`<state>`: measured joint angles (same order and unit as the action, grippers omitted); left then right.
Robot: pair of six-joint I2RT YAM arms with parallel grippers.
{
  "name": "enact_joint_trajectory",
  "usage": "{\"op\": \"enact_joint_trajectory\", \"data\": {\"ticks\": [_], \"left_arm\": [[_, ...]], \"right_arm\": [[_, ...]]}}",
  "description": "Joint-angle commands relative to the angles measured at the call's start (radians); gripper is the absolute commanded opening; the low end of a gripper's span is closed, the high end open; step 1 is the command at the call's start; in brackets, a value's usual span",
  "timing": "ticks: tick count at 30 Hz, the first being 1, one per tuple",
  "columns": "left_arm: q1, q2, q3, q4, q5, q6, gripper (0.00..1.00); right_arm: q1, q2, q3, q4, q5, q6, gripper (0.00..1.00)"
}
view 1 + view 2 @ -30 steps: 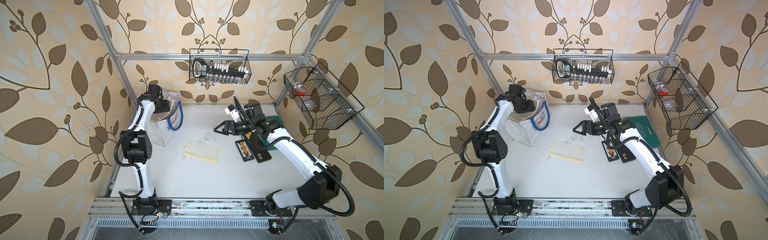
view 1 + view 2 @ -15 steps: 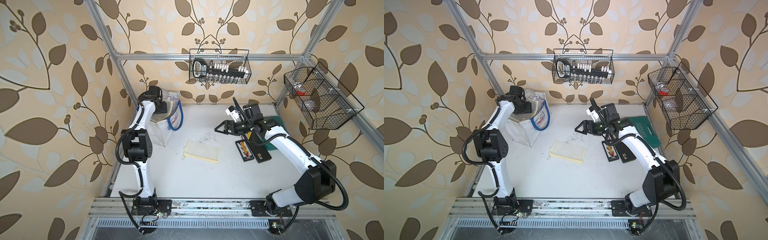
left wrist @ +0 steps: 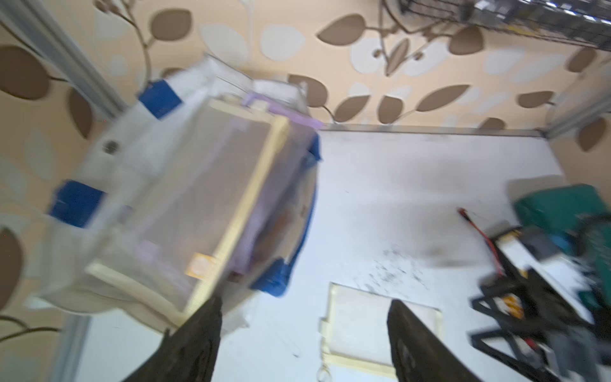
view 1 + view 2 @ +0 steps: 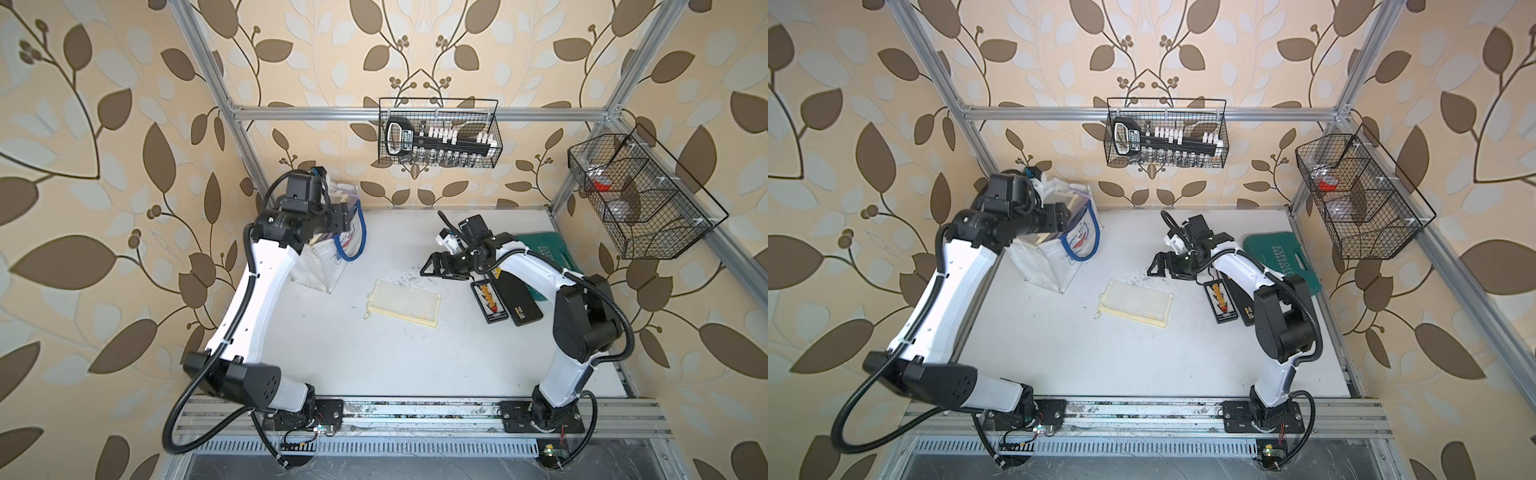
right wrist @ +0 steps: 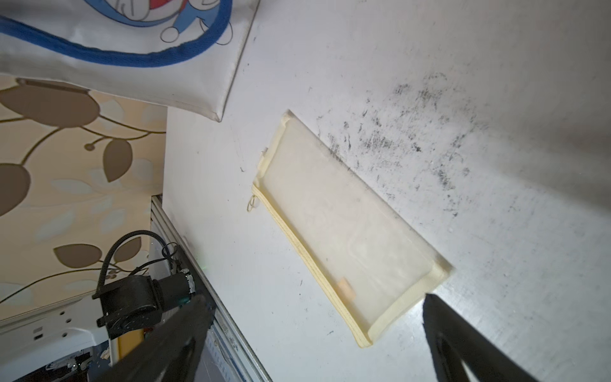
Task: Put the pencil pouch into the canvas bag
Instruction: Pick up the pencil pouch from the center of the board.
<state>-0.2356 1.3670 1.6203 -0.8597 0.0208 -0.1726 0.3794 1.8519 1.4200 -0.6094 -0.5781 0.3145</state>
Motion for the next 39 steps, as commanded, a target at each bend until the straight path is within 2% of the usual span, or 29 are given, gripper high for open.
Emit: {"op": "enact_joint_trajectory", "data": {"ticks": [1,7,12,19,26,31,34,39], "left_arm": [[-0.071,-0.094,-0.211,0.031,0.099,-0.199,0.8],[-0.218,-0.242,-0.584,0.19,0.209,-0.465,0.81],[-0.283,-0.246,-0.807,0.347,0.253,-0.611,0.8],[-0.286,-0.173,-0.931,0.546,0.247,-0.747,0.79],[-0.286,-0.075,-1.022,0.74,0.219,-0.879,0.78],[-0.286,-0.012,-1.035,0.77,0.194,-0.913,0.77],[-0.286,0.025,-1.04,0.793,0.183,-0.916,0.76],[-0.286,0.067,-1.053,0.856,0.171,-0.921,0.76]], "right_arm": [[0.023,0.063,0.076,-0.021,0.033,-0.047,0.99],[0.053,0.192,0.146,-0.028,0.051,-0.074,0.97],[0.085,0.267,0.179,-0.019,0.048,-0.088,0.95],[0.101,0.291,0.114,0.005,0.028,-0.101,0.88],[0.111,0.189,-0.081,0.084,-0.011,-0.085,0.72],[0.125,0.07,-0.25,0.165,-0.072,-0.052,0.64],[0.132,0.022,-0.317,0.212,-0.114,-0.027,0.62],[0.132,0.048,-0.298,0.245,-0.126,0.0,0.62]]}}
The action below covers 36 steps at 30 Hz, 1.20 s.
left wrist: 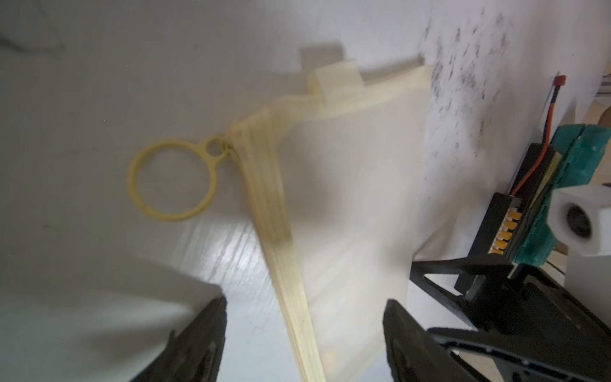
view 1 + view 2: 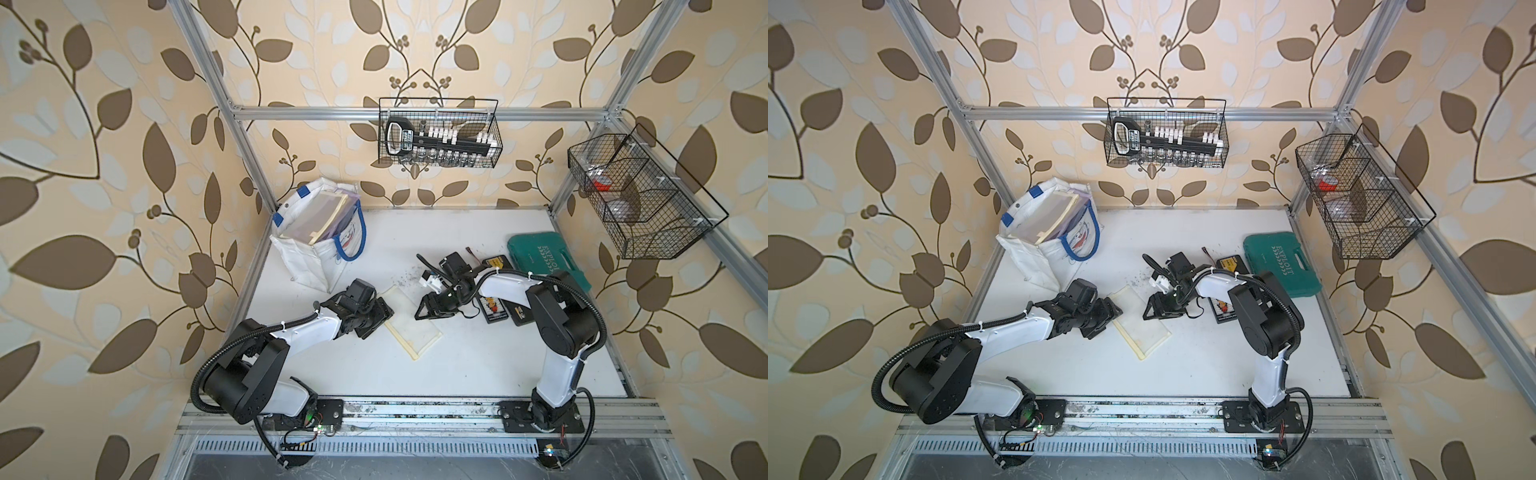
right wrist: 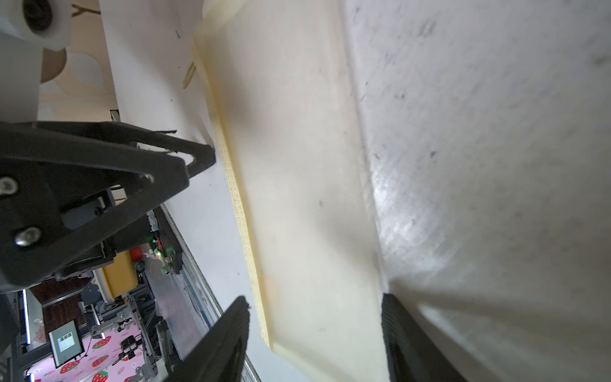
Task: Put the pencil pouch into the canvas bag
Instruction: Pick up the pencil pouch from the center of the board.
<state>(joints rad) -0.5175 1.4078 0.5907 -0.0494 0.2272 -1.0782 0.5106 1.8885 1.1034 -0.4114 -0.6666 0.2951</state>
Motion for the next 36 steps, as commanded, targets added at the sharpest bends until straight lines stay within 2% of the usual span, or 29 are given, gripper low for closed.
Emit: {"op": "enact_joint_trajectory", "data": {"ticks": [1,6,13,15,18,22,26,31,36], "left_arm": [[-0.004,0.05,-0.025,0.067,-0.032,-0.016,0.76],[-0.009,0.137,-0.015,0.145,0.018,-0.026,0.72],[-0.019,0.221,-0.031,0.274,0.055,-0.078,0.63],[-0.022,0.233,-0.029,0.288,0.06,-0.084,0.6],[-0.021,0.22,-0.03,0.283,0.059,-0.081,0.59],[-0.022,0.139,-0.041,0.229,0.046,-0.044,0.58],[-0.022,-0.021,-0.036,0.142,0.026,0.029,0.53],[-0.015,-0.189,0.026,0.018,0.069,0.162,0.52],[0.029,-0.319,-0.005,0.151,0.212,0.199,0.59]], "right_arm": [[0.001,0.031,0.033,0.054,-0.045,0.026,0.62],[0.007,0.096,0.075,0.077,-0.078,0.046,0.61],[0.013,0.092,-0.003,0.153,-0.11,0.087,0.58],[0.013,0.08,-0.017,0.168,-0.12,0.095,0.53],[0.013,0.059,-0.017,0.166,-0.119,0.091,0.41],[0.01,0.03,0.006,0.126,-0.113,0.075,0.18],[0.007,-0.046,0.02,0.092,-0.113,0.072,0.0],[0.003,-0.17,0.046,0.052,-0.132,0.068,0.0],[0.003,-0.29,0.086,0.048,-0.185,0.084,0.0]]}}
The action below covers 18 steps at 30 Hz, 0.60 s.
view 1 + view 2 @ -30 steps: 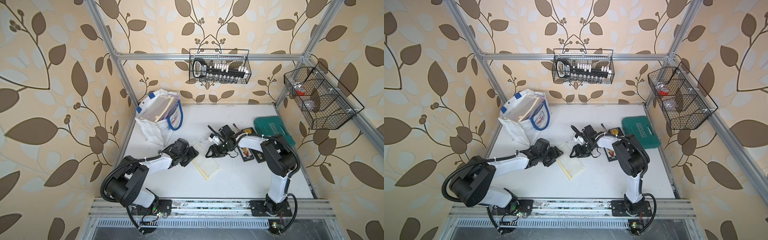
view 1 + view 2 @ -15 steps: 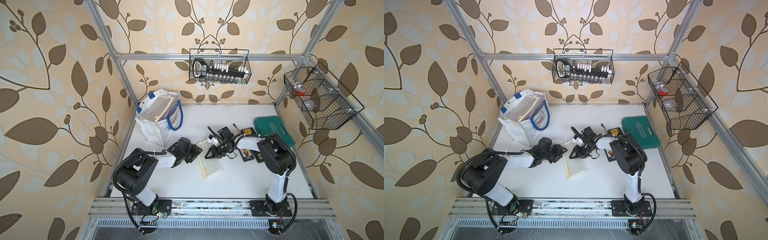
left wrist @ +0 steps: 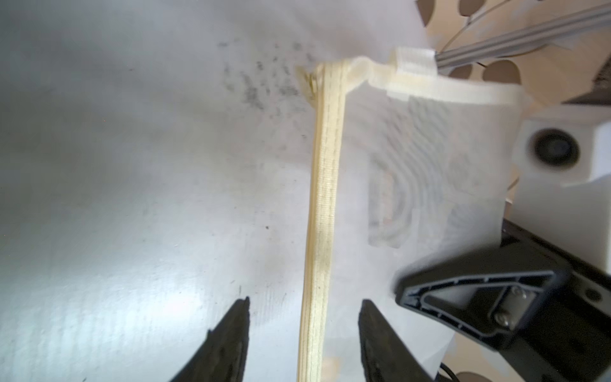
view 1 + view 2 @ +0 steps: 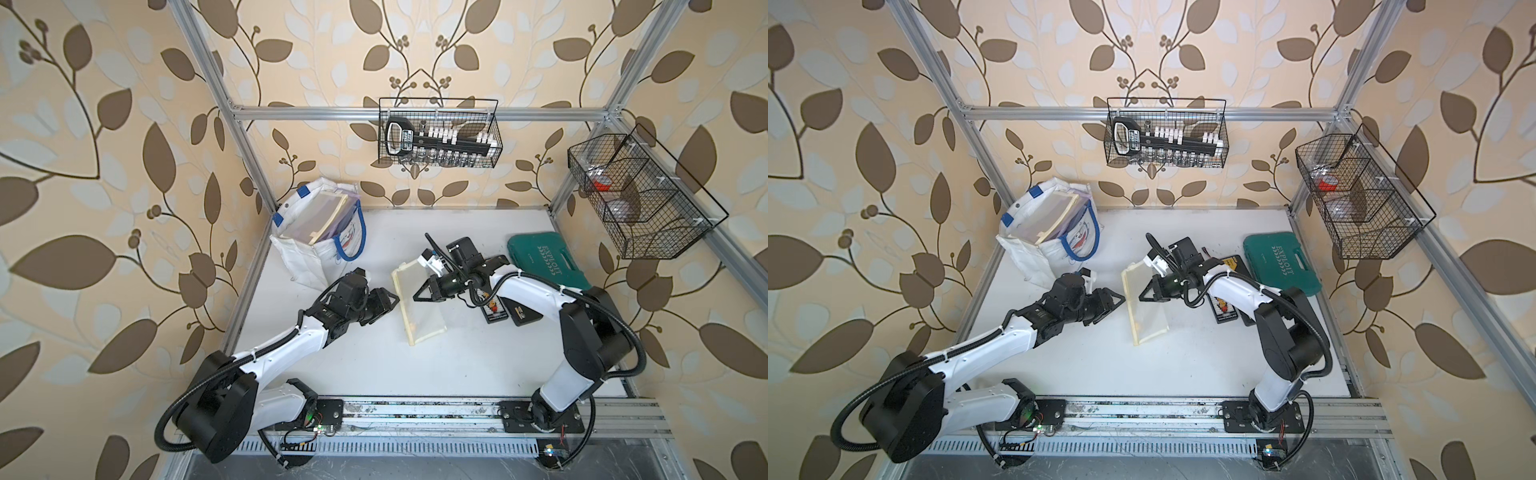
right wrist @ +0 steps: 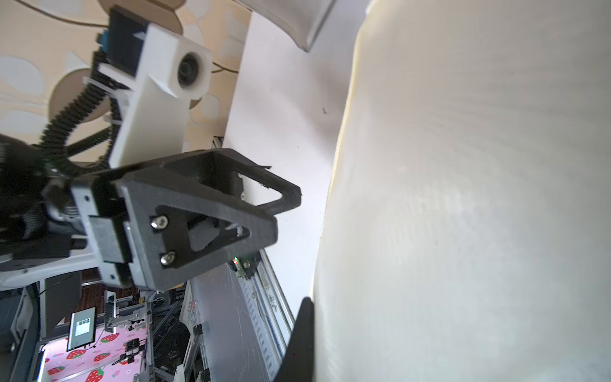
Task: Put the pencil pouch into the canvas bag
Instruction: Pick up the pencil pouch from the center of the board.
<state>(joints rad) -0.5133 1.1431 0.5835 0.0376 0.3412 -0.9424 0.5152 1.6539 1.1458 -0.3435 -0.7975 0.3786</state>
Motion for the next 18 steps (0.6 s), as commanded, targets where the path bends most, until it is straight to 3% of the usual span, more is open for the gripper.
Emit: {"op": "enact_joint_trajectory", "data": {"ticks": [1,4,9,18], "left_arm": [[0.042,-0.071,-0.01,0.117,0.138,0.046,0.62],[0.067,-0.102,-0.012,0.22,0.216,0.019,0.7],[0.067,-0.083,0.028,0.343,0.295,-0.02,0.71],[0.067,-0.067,0.024,0.551,0.313,-0.103,0.57]], "right_arm": [[-0.003,-0.075,0.053,-0.015,-0.076,0.005,0.0],[-0.001,-0.117,0.073,0.005,-0.14,0.021,0.0],[0.002,-0.168,0.06,0.103,-0.218,0.08,0.0],[0.014,-0.187,0.032,0.232,-0.256,0.17,0.0]]}}
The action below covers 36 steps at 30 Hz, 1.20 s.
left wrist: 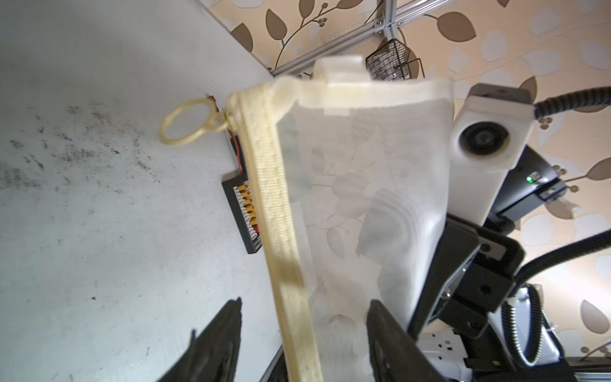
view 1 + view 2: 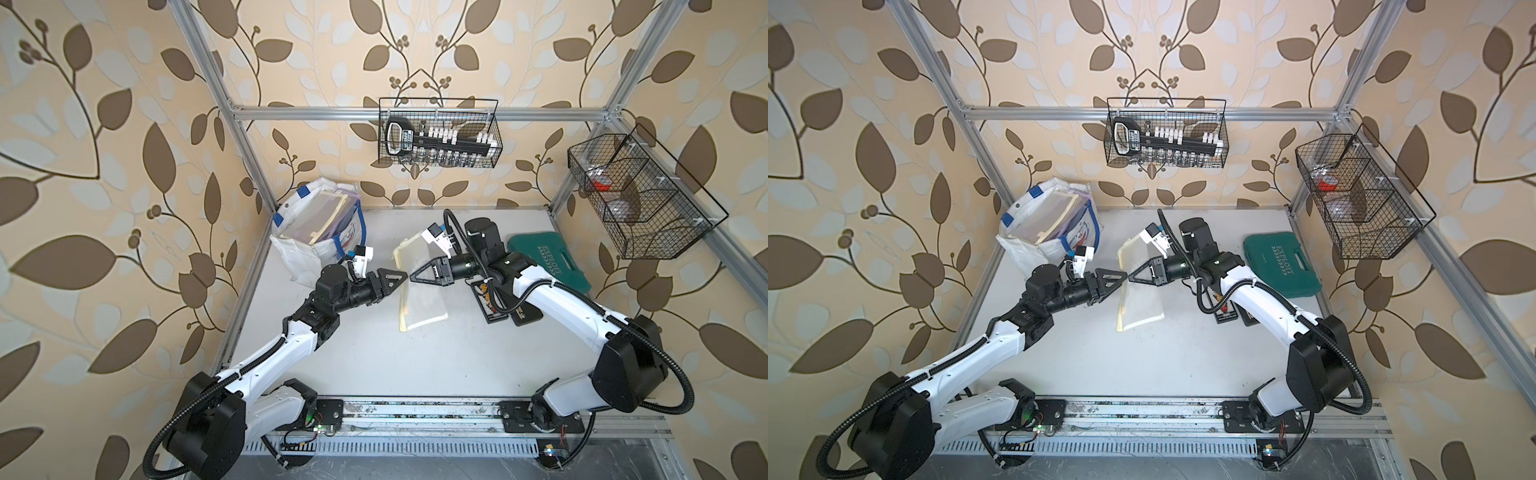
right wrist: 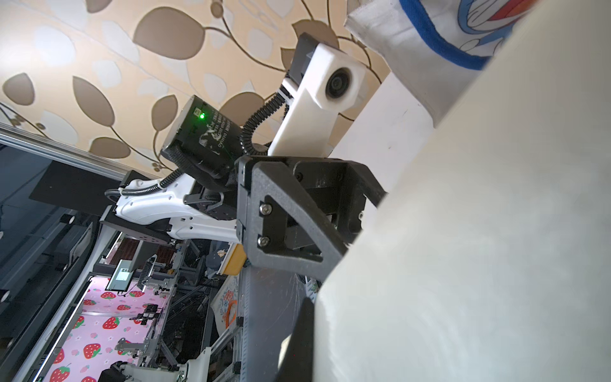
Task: Put the pencil pouch into the canvas bag
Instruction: Pick up the pencil pouch from the center of the board.
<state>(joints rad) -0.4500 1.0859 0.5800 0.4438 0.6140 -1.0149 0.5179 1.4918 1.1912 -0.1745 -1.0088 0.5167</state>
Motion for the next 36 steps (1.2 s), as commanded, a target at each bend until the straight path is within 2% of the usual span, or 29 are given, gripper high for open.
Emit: {"op": "enact_joint_trajectory", "data": {"ticks": [1,5,12,17,24,32,36], "left_arm": [[0.004,-0.016,0.024,0.156,0.037,-0.036,0.56],[0.004,-0.047,0.015,0.16,0.042,-0.033,0.56],[0.005,-0.137,-0.024,0.138,0.006,-0.054,0.82],[0.003,-0.17,-0.033,0.135,0.02,-0.086,0.83],[0.004,-0.173,-0.022,0.152,0.027,-0.086,0.78],[0.004,-0.073,0.001,0.316,0.018,-0.139,0.62],[0.004,-0.035,0.007,0.392,0.016,-0.169,0.46]], "right_arm": [[0.012,-0.025,-0.013,0.063,-0.045,0.032,0.0],[0.011,-0.03,-0.01,0.06,-0.045,0.032,0.0],[-0.003,-0.06,0.001,0.033,-0.059,-0.012,0.0],[-0.013,-0.088,-0.007,0.038,-0.084,-0.02,0.0],[-0.013,-0.092,-0.028,0.122,-0.108,0.039,0.0],[-0.009,-0.082,-0.042,0.188,-0.134,0.088,0.0],[-0.01,-0.085,-0.044,0.187,-0.137,0.089,0.0]]}}
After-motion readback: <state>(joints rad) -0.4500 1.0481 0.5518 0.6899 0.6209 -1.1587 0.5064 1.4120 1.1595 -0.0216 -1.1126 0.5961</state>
